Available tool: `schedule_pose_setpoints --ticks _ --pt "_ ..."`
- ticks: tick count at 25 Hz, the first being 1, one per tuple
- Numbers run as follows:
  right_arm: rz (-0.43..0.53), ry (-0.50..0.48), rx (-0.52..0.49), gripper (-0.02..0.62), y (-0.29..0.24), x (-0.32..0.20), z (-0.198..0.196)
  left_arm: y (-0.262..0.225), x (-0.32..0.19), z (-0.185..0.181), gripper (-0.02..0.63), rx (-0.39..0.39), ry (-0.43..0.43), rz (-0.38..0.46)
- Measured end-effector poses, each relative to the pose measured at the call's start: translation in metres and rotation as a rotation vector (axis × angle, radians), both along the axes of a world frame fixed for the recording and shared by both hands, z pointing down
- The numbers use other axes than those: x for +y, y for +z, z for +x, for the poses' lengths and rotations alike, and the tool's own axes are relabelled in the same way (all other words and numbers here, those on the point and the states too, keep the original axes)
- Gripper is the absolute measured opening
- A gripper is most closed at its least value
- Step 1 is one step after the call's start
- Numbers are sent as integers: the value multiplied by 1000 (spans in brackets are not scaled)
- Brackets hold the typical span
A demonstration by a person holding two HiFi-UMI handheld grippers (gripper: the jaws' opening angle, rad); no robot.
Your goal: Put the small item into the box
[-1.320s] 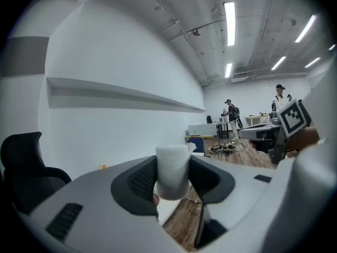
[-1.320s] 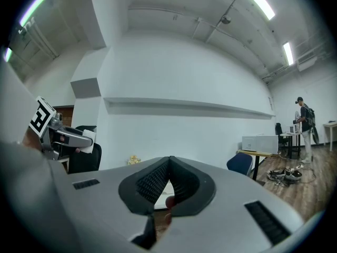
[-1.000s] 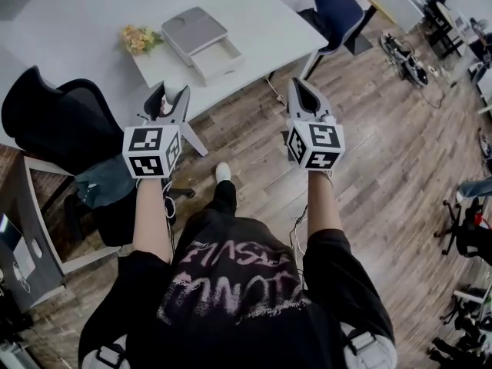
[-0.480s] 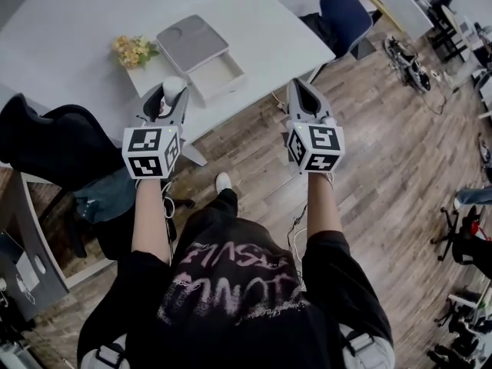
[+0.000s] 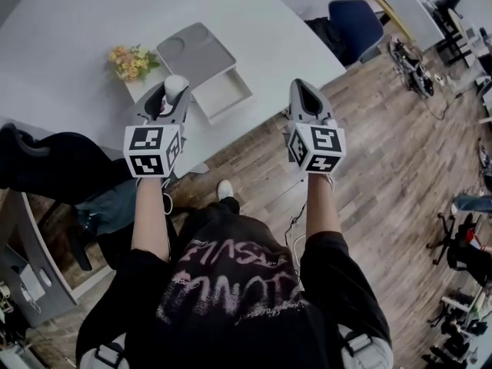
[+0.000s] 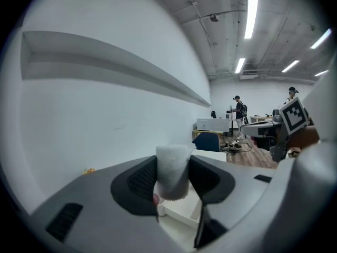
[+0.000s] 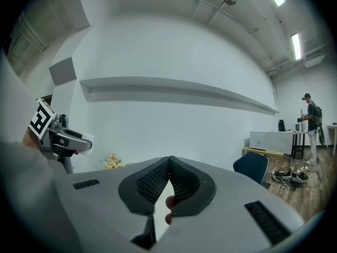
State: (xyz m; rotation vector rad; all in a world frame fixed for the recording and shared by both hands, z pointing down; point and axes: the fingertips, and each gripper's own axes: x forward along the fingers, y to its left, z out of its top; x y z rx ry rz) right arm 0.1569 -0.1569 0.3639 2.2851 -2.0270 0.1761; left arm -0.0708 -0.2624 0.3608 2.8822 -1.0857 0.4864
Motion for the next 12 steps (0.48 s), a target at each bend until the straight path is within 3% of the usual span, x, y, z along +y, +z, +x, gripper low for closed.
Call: schedule_pose_setpoints --ticks 12 --pt "-4 -47 17 9 -7 -66 -7 -2 -53 -7 183 16 -35 -8"
